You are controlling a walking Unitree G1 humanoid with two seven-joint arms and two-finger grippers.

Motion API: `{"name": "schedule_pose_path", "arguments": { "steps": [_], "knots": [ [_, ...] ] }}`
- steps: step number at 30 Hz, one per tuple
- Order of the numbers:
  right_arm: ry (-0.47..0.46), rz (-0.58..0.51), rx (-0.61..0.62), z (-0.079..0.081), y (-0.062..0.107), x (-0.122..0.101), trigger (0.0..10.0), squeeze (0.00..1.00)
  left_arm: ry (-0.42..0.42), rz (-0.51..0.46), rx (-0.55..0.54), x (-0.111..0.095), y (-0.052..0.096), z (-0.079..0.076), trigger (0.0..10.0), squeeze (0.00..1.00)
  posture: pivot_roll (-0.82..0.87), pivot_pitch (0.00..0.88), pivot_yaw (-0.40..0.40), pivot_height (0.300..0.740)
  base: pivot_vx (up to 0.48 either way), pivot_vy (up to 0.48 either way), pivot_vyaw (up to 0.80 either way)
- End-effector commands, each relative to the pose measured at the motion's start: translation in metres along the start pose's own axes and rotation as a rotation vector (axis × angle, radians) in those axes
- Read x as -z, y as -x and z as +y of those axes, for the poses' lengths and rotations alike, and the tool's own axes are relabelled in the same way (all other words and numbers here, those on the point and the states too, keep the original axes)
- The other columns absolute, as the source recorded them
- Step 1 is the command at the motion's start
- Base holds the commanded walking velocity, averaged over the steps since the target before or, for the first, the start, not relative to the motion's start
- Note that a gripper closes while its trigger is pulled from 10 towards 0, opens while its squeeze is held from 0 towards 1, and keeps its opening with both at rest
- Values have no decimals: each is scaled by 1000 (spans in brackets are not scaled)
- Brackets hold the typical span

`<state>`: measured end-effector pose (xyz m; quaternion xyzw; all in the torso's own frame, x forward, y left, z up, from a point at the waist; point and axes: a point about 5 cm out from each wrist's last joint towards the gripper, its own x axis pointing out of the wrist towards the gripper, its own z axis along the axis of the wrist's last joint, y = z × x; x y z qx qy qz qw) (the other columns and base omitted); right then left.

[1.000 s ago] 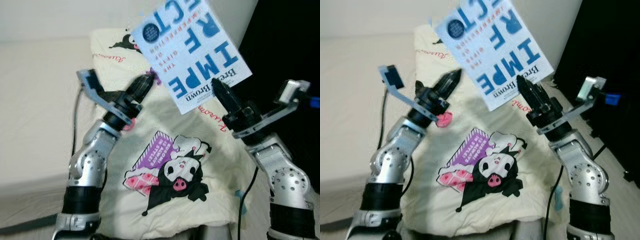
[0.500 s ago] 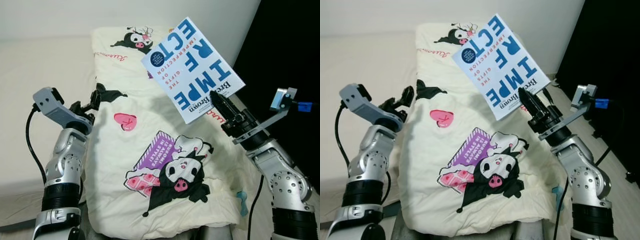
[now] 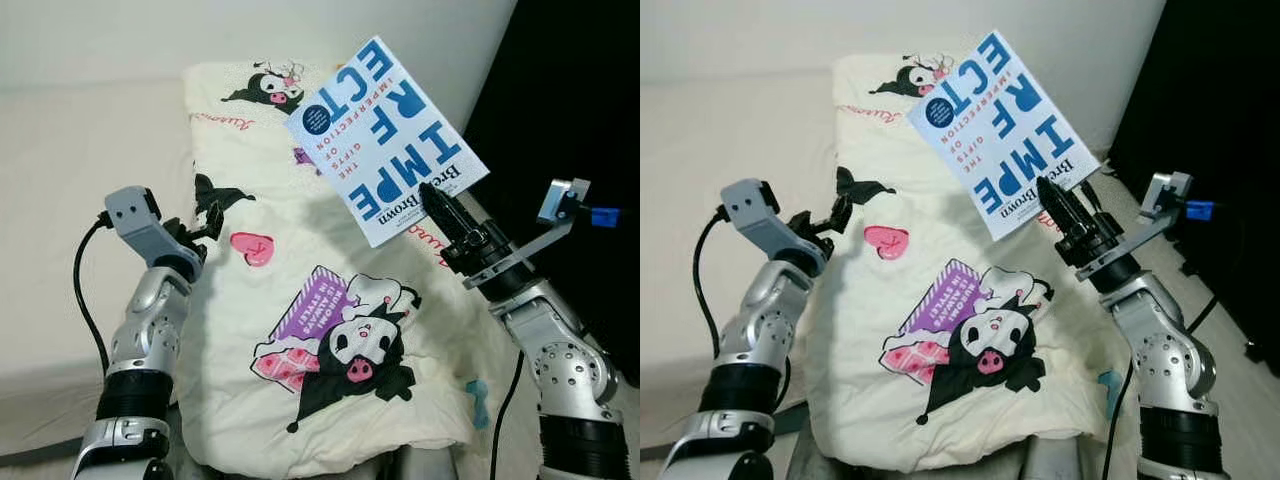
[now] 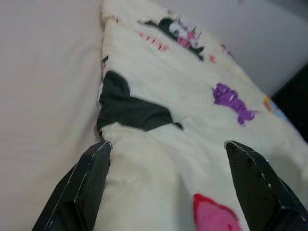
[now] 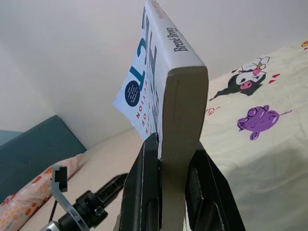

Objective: Clean up the room

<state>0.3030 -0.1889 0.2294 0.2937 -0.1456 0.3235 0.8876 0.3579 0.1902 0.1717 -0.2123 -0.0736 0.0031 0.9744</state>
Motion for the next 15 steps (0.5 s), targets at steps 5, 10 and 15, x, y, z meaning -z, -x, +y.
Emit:
{"name": "schedule_pose_path", "arguments": {
  "steps": [5,10,15],
  "knots": [
    [20,-31,-30,4,0,-4,0,0,-21,73,-31,15,5,8,10000,0,73,157,2,558,-175,0,0],
    [22,-35,-38,5,0,-4,0,0,-26,70,-34,20,5,11,10000,0,73,146,5,582,-384,0,0],
    [22,-36,-41,5,1,-4,0,0,-27,73,-44,23,6,15,10000,0,73,145,4,592,0,0,0]
  ]
}}
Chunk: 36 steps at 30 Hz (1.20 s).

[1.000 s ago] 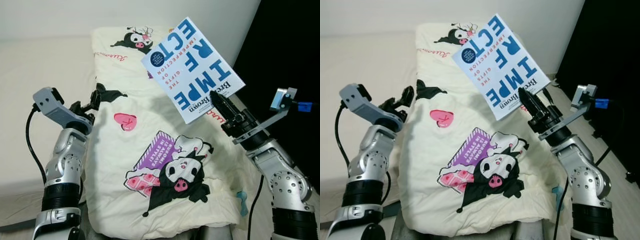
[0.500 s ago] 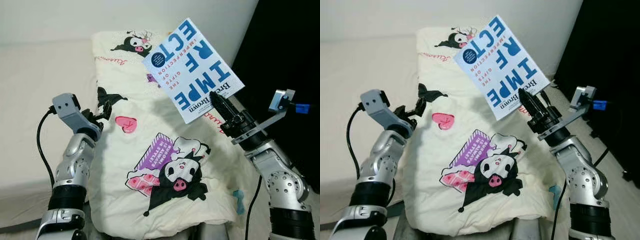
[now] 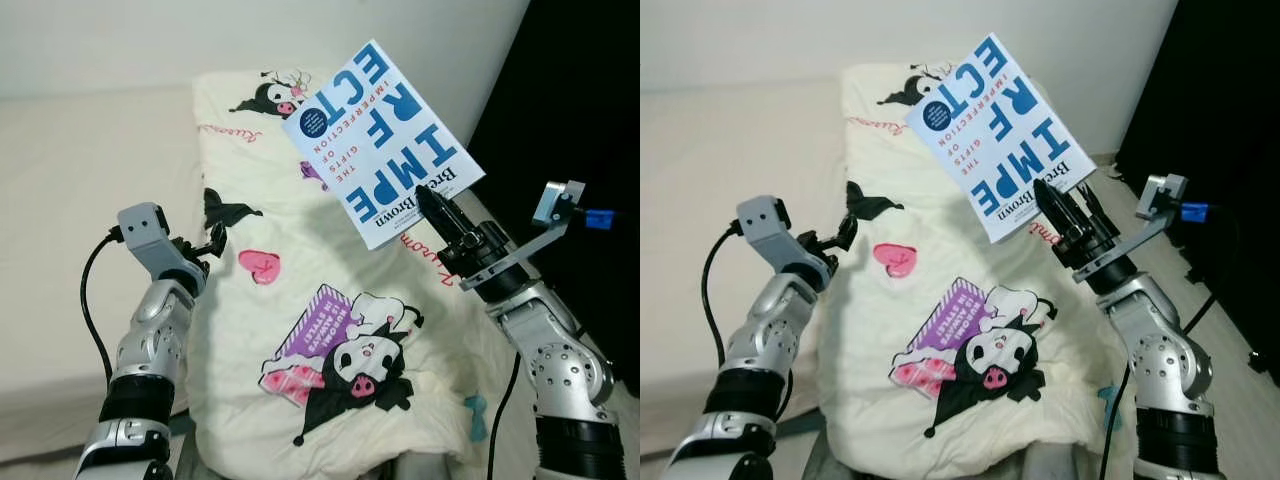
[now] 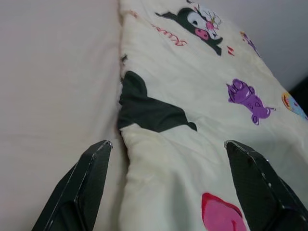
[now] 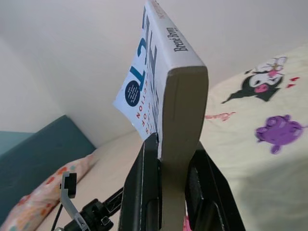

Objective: Clean up the room

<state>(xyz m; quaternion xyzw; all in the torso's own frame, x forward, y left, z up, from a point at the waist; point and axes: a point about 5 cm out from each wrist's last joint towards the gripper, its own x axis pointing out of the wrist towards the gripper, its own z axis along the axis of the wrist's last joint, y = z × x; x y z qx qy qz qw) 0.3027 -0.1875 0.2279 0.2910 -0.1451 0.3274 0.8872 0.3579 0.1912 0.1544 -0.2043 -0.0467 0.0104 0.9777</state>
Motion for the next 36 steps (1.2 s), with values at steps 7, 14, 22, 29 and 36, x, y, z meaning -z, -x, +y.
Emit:
{"name": "schedule_pose_path", "arguments": {
  "steps": [7,14,22,29,36],
  "knots": [
    [17,-29,-31,2,1,-2,0,0,20,81,-94,25,9,25,10000,0,73,130,4,617,0,0,0],
    [12,-22,-21,-2,0,3,0,0,-8,172,-149,49,21,43,10000,0,79,117,1,641,0,0,0],
    [0,-2,3,-6,6,13,0,0,-57,348,-259,91,55,75,10000,0,84,114,9,661,0,0,0],
    [-2,55,48,-16,15,31,0,0,-104,483,-349,113,82,98,10000,0,94,104,11,686,-71,0,0],
    [44,118,65,-17,16,46,0,0,-128,512,-369,119,90,104,10000,0,95,100,15,711,-480,0,0]
  ]
}}
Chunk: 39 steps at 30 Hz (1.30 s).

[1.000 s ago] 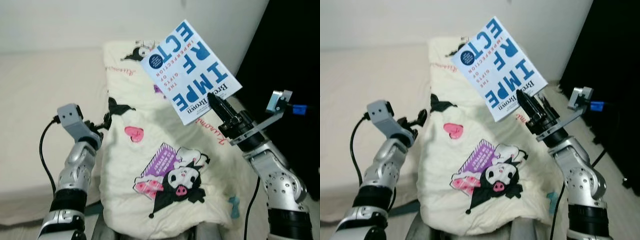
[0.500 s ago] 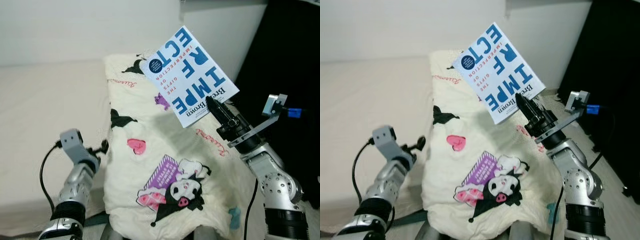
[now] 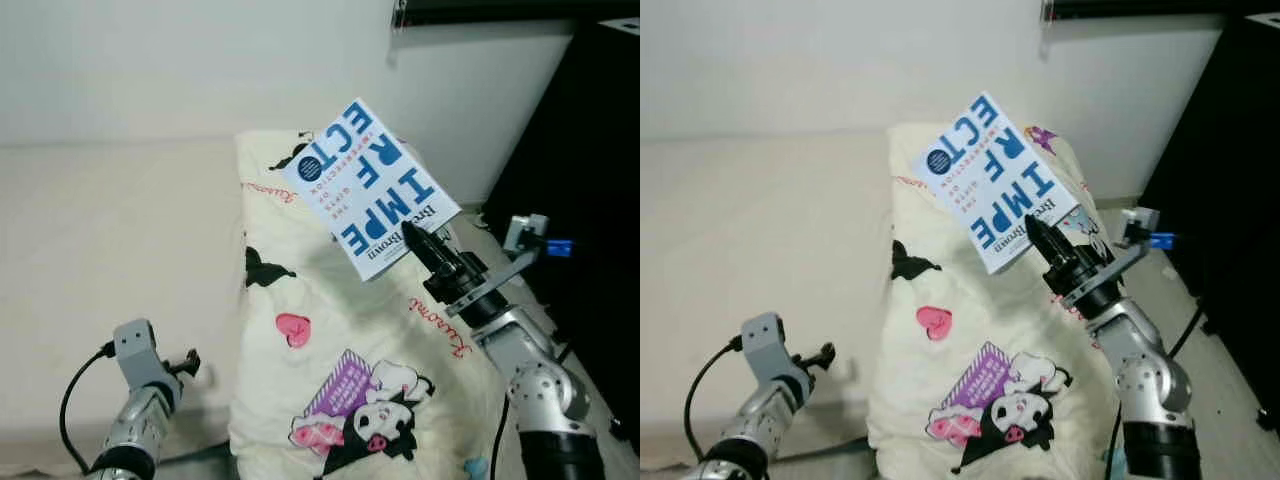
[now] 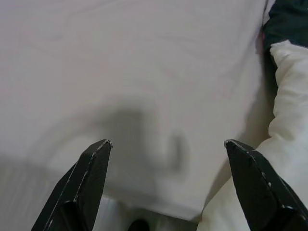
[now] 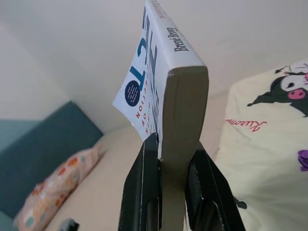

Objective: Clean up the room

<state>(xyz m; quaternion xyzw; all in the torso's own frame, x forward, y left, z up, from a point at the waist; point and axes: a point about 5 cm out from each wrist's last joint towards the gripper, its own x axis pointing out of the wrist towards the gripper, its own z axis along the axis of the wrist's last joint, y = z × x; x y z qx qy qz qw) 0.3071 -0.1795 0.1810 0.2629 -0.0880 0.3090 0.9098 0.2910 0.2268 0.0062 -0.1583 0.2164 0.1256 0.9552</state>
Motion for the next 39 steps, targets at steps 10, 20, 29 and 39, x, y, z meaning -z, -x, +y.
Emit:
{"name": "schedule_pose_path", "arguments": {
  "steps": [10,20,29,39],
  "knots": [
    [65,133,216,-34,27,42,10000,0,-117,113,-65,33,12,22,10000,0,89,94,18,716,-236,0,195],
    [49,205,267,-45,46,67,10000,0,-219,165,-57,53,22,29,10000,0,88,89,19,716,0,0,549],
    [28,277,307,-52,61,93,10000,0,-293,204,-50,65,28,32,10000,0,97,73,14,716,0,0,578],
    [10,355,375,-58,83,115,10000,0,-322,306,-73,87,39,38,10000,0,97,74,16,716,0,0,592]
  ]
}}
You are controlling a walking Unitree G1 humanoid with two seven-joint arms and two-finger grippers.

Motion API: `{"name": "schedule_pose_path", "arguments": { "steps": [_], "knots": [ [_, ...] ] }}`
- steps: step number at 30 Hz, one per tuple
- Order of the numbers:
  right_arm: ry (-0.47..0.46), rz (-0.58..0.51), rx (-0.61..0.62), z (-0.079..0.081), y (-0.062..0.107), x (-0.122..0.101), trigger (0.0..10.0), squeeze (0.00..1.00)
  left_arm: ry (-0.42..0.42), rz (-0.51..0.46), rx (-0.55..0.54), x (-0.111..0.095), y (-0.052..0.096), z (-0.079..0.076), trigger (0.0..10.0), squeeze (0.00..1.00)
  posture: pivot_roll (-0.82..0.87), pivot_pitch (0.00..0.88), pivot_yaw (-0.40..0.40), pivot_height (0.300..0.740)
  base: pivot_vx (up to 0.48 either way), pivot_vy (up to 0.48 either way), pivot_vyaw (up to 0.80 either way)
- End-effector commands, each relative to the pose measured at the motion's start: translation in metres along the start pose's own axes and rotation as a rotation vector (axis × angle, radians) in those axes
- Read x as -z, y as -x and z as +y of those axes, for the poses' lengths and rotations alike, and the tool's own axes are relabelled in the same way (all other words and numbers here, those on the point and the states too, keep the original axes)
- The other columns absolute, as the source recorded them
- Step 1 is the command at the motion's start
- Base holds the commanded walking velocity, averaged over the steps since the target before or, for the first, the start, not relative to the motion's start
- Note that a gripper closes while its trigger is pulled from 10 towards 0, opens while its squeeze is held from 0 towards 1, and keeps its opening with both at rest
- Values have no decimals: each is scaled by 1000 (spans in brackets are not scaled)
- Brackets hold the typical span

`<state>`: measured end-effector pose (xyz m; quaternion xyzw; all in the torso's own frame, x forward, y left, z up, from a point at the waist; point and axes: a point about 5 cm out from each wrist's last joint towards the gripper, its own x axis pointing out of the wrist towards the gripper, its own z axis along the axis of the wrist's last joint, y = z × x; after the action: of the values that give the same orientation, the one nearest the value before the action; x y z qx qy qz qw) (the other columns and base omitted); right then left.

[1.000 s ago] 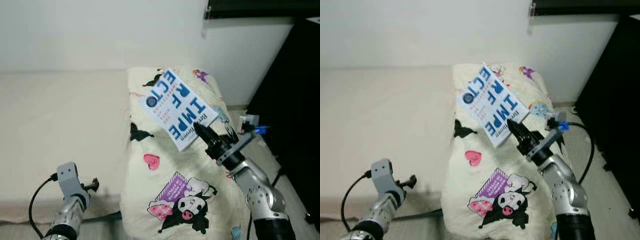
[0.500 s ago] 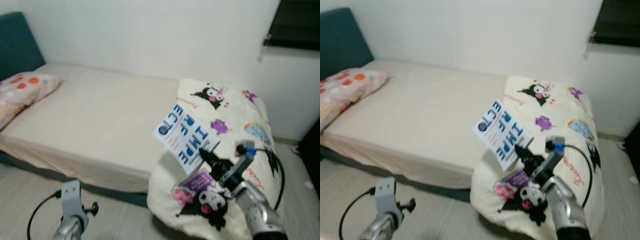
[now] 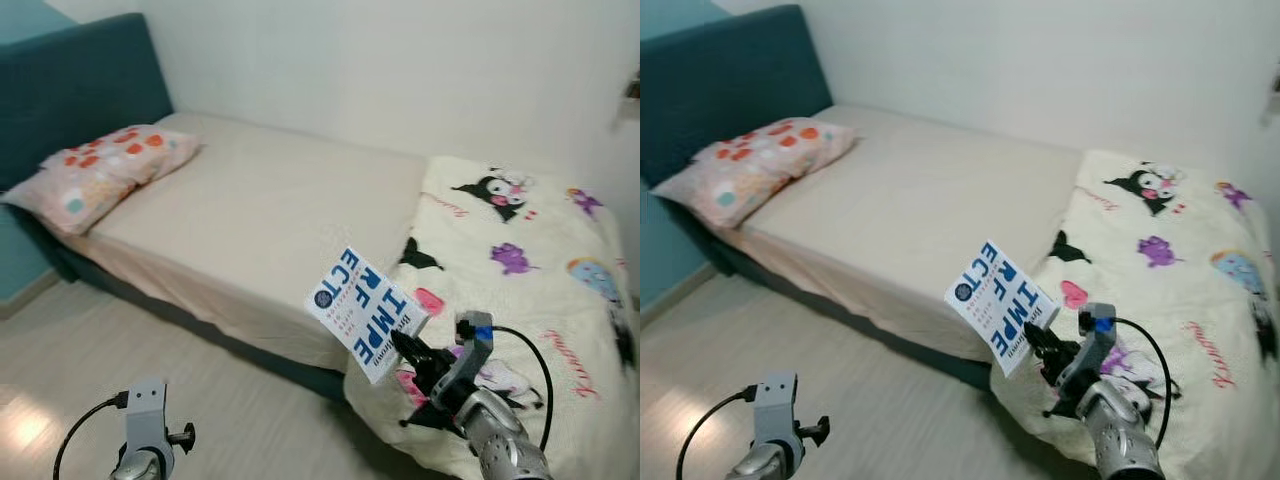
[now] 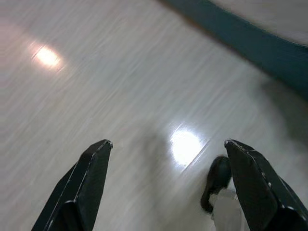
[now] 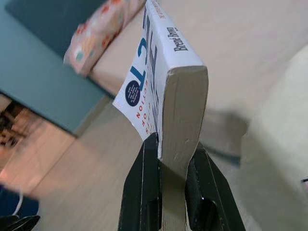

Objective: Clean up the room

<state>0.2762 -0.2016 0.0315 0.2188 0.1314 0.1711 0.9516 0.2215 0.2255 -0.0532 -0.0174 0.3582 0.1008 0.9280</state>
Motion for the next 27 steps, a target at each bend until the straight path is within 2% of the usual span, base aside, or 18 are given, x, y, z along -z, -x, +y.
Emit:
{"name": "schedule_pose_path", "arguments": {
  "steps": [1,5,7,8,9,13,19,24,27],
  "knots": [
    [17,-2,4,-1,1,4,10000,0,-18,63,-2,15,3,0,10000,0,97,74,16,716,0,0,587],
    [-36,42,83,-13,9,23,10000,0,-24,117,5,28,7,-2,10000,0,102,62,3,716,0,0,591],
    [-90,105,138,-19,20,45,10000,0,-21,165,-10,40,10,-2,10000,0,99,56,-4,716,0,0,594],
    [-90,105,138,-19,20,45,10000,0,-21,165,-10,40,10,-2,10000,0,99,56,-4,716,0,0,594],
    [-127,151,167,-21,30,61,10000,0,-9,189,-18,46,12,-3,10000,0,98,52,-13,716,0,0,587],
    [-153,201,188,-22,42,78,10000,0,1,191,0,48,12,-8,10000,0,98,48,-18,716,0,0,589],
    [-151,202,152,-19,42,81,10000,0,5,192,33,47,12,-12,10000,0,96,43,-21,716,0,0,593],
    [16,316,150,-17,33,82,10000,0,-2,193,43,47,12,-13,10000,0,91,35,-14,716,409,0,0],
    [57,335,157,-18,31,81,10000,0,-6,190,47,45,11,-13,10000,0,98,33,-18,716,461,0,0]
  ]
}}
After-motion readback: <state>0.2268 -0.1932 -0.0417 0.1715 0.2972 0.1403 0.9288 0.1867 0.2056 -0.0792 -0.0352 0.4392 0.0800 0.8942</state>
